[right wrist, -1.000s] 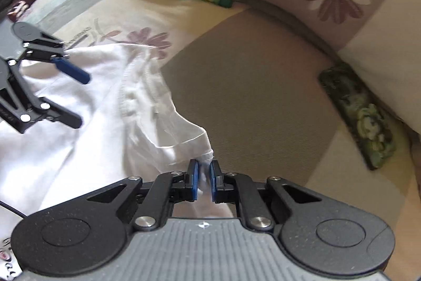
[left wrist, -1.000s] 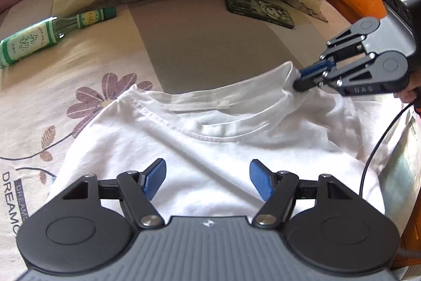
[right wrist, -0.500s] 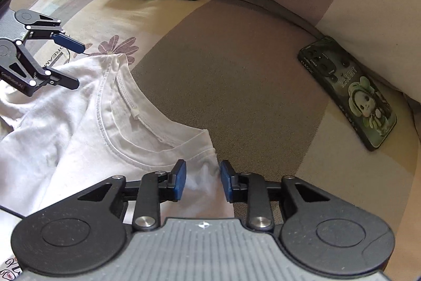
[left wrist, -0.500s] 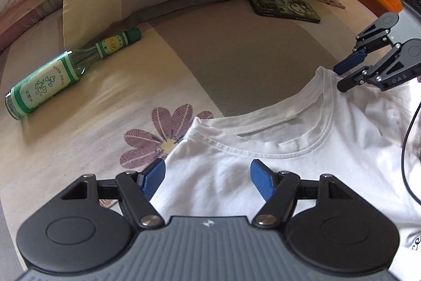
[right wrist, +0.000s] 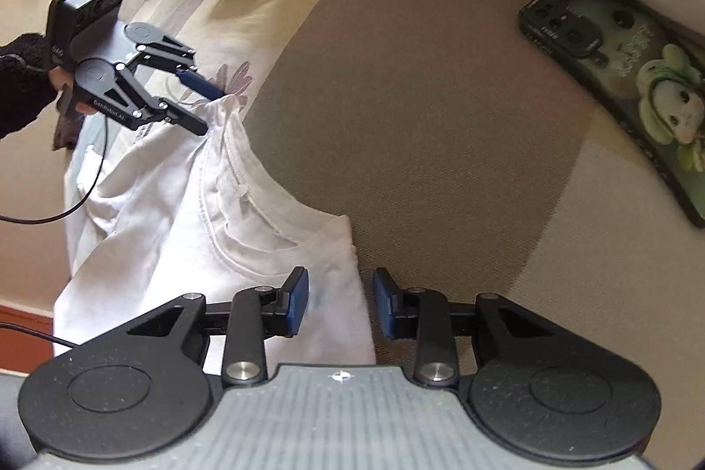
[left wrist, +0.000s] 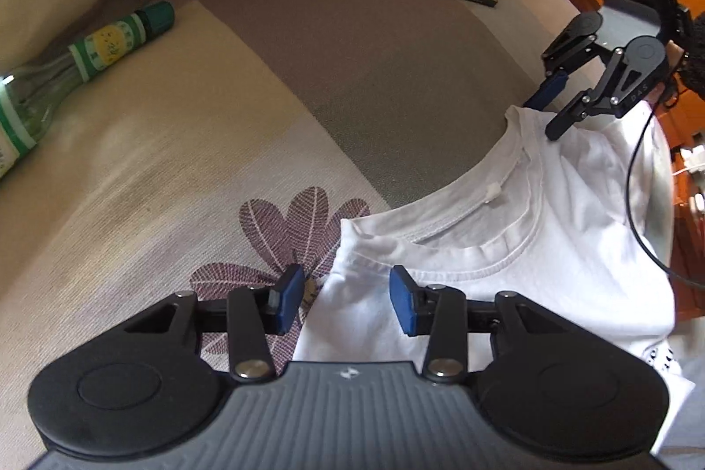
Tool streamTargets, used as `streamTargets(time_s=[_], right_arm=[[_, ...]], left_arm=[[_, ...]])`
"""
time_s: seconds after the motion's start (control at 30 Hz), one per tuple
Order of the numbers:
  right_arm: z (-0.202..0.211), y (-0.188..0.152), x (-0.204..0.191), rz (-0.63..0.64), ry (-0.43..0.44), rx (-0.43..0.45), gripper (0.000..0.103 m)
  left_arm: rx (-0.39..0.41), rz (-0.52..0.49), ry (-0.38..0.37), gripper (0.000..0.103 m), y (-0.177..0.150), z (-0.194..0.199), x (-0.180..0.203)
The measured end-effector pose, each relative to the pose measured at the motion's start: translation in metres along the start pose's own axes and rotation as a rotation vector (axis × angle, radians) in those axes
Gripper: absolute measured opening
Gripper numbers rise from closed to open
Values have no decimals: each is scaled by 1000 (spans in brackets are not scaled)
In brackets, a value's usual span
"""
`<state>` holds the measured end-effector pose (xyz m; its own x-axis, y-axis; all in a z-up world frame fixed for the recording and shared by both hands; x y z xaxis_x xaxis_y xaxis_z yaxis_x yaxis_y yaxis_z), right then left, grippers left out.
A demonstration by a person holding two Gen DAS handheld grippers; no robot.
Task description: Fold clothes
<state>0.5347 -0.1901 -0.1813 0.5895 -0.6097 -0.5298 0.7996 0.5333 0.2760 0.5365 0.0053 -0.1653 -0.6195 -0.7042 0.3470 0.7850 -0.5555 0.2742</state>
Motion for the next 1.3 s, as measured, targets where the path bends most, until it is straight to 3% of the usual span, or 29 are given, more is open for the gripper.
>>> streamTargets(time_s=[0.1, 0.2, 0.4, 0.53, 0.67, 0.83, 0.93, 1.0, 1.03, 1.2, 1.3], right_arm=[[-12, 10, -3, -4, 92, -41, 41], [-23, 19, -6, -10, 162, -62, 43], [-4, -16, 10, -121, 229, -94, 43], [-5, -26, 16, -221, 282, -55, 43], [-23, -2, 3, -190, 317, -26, 41], [-18, -17, 0, -164, 282, -33, 34], [-13, -41, 7, -214, 267, -16, 24], [-13, -50, 0, -179, 192, 2, 15], [-13, -51, -5, -153, 143, 7, 7], [1, -39, -23, -38, -78, 68, 4], [24, -20, -15, -35, -148, 166, 4]], left_arm=[[-63, -6, -82, 41, 12, -8, -3], [-109, 51, -162, 41, 22, -15, -9], [-171, 160, -261, 41, -13, -5, -29], [-220, 115, -287, 41, -3, -16, -23], [-243, 89, -328, 40, 17, -31, -13], [-247, 134, -335, 30, -3, -23, -21], [-216, 113, -268, 22, -8, -21, -18], [-195, 99, -223, 7, -10, -19, -16], [-185, 91, -200, 7, -11, -18, -15], [-117, 72, -81, 3, -13, -1, -5], [-44, 93, -36, 2, -11, 14, -4]])
Point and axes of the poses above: each gripper's, at about its wrist camera, not at the fingertips, and z roughly against the way its jaws point, x to its right, y to its top, the point moved 7 cm from there along -z, roughly the way its jaws point
